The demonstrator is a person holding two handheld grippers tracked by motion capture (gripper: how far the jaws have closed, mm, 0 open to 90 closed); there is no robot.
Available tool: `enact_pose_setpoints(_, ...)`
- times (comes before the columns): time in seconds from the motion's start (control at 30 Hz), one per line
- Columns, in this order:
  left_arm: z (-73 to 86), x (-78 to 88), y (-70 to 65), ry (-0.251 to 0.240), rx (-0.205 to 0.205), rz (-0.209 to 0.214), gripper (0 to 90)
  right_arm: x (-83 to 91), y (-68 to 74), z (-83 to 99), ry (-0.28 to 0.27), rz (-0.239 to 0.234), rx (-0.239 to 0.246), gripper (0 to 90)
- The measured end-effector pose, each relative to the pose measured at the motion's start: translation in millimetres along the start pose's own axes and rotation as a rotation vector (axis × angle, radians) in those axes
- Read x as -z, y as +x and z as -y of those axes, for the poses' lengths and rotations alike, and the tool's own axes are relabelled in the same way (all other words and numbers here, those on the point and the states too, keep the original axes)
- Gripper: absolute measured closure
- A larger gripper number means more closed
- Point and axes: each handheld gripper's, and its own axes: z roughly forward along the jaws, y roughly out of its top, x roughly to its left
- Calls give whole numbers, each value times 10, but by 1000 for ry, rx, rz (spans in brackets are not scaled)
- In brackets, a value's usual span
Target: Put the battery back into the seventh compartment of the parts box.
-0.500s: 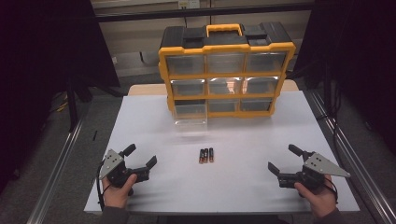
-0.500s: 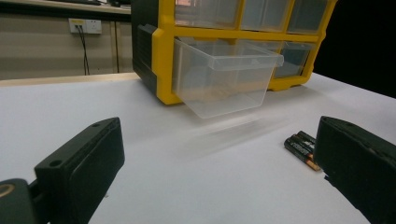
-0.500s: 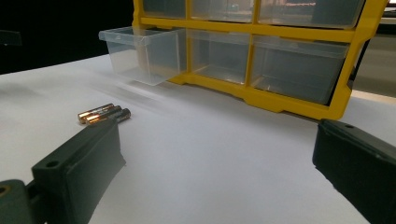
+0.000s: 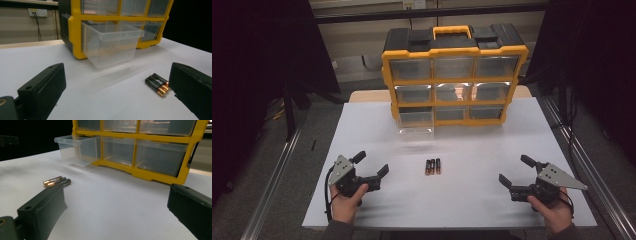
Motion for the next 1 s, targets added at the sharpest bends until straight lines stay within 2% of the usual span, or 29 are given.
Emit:
enact_pose_setpoints(0.07, -6, -22, -18, 4, -5, -3, 16, -1, -3, -2, -4, -4, 7, 11)
enact_pose_setpoints(0.17, -17, -76, -35, 24, -39, 7, 16, 1, 4, -5, -2, -8, 3, 11)
enact_pose_setpoints(0.2, -14, -99, -60, 18, -18, 0, 16, 2, 5, -6, 1, -11, 4, 11)
enact_pose_setpoints(0.5, -16, -211, -108, 50, -28, 31, 16, -23, 12, -10, -4, -17, 7, 12)
enact_pose_setpoints(0.67, -40, -325, -193, 73, -26, 32, 16, -20, 6, -5, -3, -15, 5, 12)
enact_pose_setpoints(0.73, -43, -378, -225, 90, -24, 43, 15, -9, 4, -7, -6, -15, 0, 11)
enact_pose_setpoints(0.93, -55, -557, -350, 155, -8, 39, 17, -13, 5, -8, -7, -13, -3, 12)
enact_pose_setpoints(1.0, -58, -580, -368, 164, -11, 34, 20, -15, 7, -9, -10, -12, -3, 12)
